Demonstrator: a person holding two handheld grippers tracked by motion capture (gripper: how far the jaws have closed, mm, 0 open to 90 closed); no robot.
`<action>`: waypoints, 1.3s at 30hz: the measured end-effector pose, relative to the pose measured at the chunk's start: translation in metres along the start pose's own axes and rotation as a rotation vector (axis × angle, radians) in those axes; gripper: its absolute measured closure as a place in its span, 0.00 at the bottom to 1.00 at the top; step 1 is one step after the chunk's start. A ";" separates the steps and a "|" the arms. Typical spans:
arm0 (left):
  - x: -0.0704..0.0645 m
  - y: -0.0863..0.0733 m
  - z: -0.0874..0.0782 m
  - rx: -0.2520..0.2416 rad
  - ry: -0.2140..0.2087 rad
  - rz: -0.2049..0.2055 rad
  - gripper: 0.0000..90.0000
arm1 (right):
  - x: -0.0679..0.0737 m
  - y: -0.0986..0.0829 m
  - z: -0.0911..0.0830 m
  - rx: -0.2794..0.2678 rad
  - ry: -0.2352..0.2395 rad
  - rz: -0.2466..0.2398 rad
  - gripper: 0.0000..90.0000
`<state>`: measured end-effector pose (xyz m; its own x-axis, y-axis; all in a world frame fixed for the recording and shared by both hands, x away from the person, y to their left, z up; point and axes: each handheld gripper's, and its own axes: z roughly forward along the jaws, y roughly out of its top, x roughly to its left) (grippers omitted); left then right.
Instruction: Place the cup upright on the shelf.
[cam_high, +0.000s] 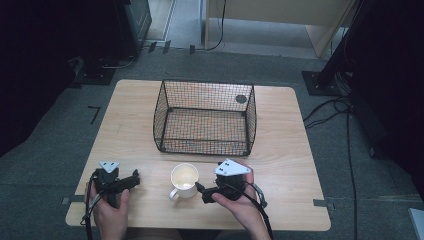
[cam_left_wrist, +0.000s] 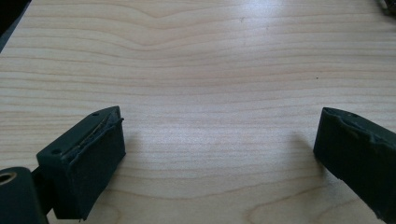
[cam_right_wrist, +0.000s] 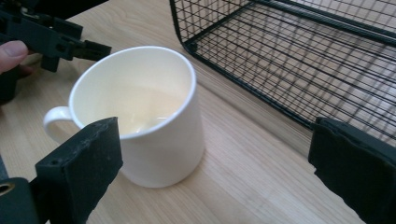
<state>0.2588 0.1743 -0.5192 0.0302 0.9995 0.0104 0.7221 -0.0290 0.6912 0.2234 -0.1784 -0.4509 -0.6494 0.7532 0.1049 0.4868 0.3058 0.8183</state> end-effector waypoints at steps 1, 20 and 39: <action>0.000 0.000 0.000 -0.001 0.001 -0.002 0.02 | 0.002 0.000 0.001 0.002 0.004 -0.001 0.02; -0.001 0.000 0.000 -0.003 0.002 -0.005 0.02 | 0.026 -0.006 0.028 0.032 0.097 -0.035 0.00; -0.001 0.000 0.000 0.000 -0.002 0.001 0.02 | 0.041 -0.011 0.059 0.068 0.071 -0.100 0.00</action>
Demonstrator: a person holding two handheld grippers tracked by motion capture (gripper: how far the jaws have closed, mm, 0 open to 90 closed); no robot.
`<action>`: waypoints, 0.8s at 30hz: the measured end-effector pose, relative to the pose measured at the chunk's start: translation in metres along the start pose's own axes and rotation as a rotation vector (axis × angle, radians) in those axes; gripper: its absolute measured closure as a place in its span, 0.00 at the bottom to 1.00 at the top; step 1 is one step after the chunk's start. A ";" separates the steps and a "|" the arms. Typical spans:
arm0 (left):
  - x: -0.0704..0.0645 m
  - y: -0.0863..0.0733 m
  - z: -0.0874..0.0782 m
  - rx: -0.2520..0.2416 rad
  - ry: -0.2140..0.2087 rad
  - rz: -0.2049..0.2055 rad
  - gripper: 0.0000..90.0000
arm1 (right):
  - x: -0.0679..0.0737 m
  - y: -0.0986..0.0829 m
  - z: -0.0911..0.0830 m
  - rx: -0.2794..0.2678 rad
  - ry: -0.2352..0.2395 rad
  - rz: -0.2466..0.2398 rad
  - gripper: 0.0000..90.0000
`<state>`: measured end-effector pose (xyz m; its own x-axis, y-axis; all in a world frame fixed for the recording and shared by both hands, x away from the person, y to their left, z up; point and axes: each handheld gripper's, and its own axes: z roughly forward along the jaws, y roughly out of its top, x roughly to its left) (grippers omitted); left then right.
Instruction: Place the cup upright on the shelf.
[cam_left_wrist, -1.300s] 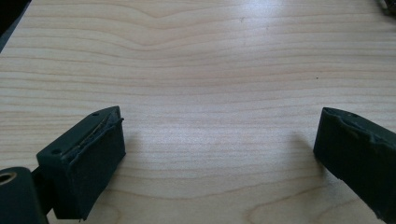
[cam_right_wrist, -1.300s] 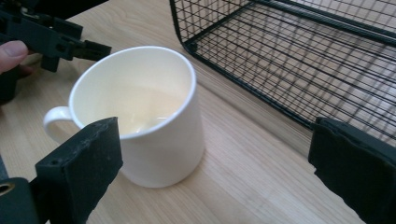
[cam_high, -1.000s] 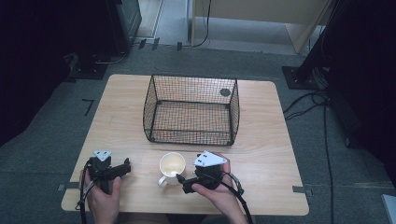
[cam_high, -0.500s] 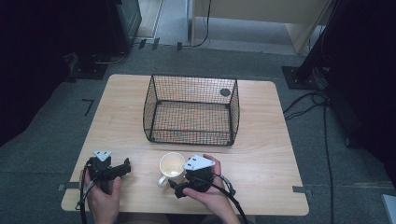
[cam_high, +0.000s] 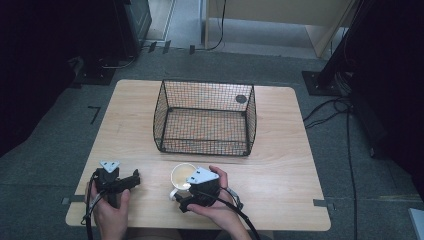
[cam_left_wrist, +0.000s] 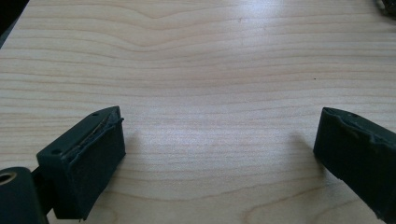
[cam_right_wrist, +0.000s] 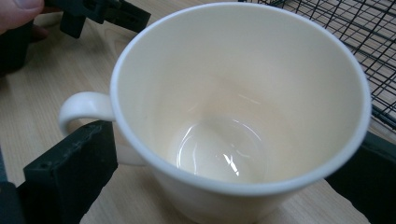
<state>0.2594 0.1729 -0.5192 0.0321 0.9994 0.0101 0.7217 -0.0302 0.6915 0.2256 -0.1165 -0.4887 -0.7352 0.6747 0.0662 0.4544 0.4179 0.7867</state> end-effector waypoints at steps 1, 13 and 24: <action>0.000 0.000 0.000 -0.002 0.000 -0.001 0.02 | 0.000 0.000 0.002 -0.002 -0.005 -0.002 0.00; 0.000 0.000 0.000 -0.001 -0.002 0.002 0.02 | 0.000 0.000 0.011 -0.032 -0.034 -0.016 0.07; -0.001 0.000 0.000 -0.001 -0.002 0.002 0.02 | -0.001 -0.001 0.010 -0.044 -0.019 -0.023 0.09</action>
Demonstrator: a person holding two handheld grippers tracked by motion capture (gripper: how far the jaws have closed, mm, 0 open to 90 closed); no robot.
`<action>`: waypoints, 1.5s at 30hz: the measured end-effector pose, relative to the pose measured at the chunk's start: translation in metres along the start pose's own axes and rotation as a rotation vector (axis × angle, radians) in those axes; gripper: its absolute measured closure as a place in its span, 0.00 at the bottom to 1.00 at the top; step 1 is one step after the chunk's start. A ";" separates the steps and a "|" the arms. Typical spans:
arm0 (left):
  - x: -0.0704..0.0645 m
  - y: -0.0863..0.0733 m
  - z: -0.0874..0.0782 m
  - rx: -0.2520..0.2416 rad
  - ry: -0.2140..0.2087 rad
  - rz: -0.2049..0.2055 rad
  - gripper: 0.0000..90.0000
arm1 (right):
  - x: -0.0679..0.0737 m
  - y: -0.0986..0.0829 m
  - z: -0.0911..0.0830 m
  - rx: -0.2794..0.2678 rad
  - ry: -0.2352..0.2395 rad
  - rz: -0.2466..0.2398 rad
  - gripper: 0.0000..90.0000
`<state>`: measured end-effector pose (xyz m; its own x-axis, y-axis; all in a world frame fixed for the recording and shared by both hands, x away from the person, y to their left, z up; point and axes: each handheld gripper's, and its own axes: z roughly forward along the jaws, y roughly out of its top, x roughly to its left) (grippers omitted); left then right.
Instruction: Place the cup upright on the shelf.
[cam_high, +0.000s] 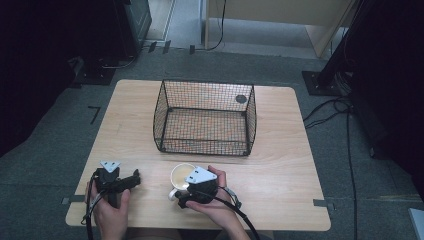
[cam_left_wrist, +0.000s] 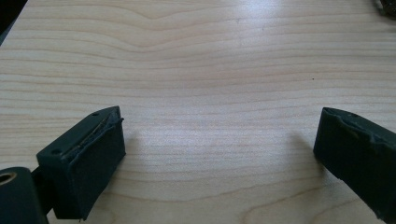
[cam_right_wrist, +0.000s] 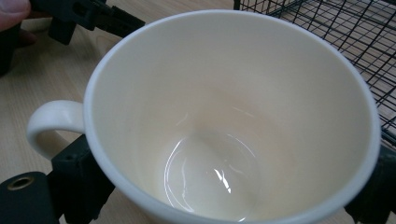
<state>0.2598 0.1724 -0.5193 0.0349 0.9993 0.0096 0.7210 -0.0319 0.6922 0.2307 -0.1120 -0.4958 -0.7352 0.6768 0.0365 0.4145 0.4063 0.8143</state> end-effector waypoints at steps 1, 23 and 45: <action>0.000 0.000 0.000 0.000 0.000 0.000 0.02 | 0.000 0.000 -0.001 -0.001 0.009 0.004 0.09; 0.000 0.000 0.000 0.000 0.000 0.000 0.02 | -0.017 0.024 -0.035 -0.021 -0.021 0.032 0.09; 0.000 0.000 0.000 0.000 0.000 -0.002 0.02 | -0.038 0.061 -0.062 -0.043 -0.068 0.037 0.09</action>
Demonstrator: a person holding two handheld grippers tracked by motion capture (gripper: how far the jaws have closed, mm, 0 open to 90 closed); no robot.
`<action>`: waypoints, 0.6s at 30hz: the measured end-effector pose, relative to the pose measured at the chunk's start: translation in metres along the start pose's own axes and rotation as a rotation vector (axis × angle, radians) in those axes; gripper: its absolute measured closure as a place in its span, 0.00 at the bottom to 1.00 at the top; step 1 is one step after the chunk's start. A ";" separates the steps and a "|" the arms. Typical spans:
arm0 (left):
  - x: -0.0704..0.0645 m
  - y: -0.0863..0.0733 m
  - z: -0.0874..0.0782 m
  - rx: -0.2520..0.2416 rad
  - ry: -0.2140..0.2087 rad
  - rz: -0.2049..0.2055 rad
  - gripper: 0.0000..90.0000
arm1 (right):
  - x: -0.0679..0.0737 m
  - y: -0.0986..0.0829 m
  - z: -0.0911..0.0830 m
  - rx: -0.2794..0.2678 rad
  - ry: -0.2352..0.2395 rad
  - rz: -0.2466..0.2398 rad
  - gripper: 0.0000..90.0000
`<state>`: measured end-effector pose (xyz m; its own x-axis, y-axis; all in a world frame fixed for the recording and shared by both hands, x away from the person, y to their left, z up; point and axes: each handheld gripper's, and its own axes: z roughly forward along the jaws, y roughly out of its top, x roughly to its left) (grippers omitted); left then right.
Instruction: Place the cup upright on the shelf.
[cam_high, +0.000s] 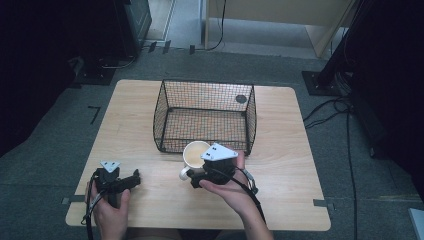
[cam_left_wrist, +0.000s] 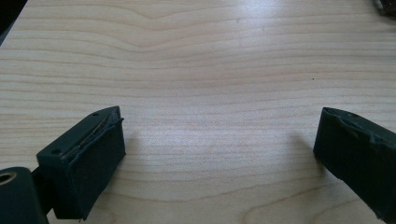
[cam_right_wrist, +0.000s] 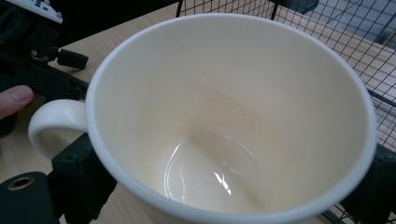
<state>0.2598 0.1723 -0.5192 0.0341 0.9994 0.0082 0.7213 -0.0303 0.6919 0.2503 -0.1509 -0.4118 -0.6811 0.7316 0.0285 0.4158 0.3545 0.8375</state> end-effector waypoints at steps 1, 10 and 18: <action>0.000 0.000 0.000 -0.001 0.000 0.000 0.02 | -0.001 0.002 -0.001 -0.004 -0.002 -0.003 0.09; 0.000 0.000 0.000 -0.002 0.001 -0.001 0.02 | -0.014 0.025 -0.008 -0.013 -0.029 -0.016 0.09; 0.000 0.000 0.000 -0.002 0.001 -0.001 0.02 | -0.029 0.040 -0.013 -0.026 -0.051 -0.007 0.09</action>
<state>0.2599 0.1722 -0.5193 0.0331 0.9994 0.0080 0.7200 -0.0293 0.6934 0.2789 -0.1657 -0.3725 -0.6518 0.7583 -0.0052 0.3946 0.3450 0.8517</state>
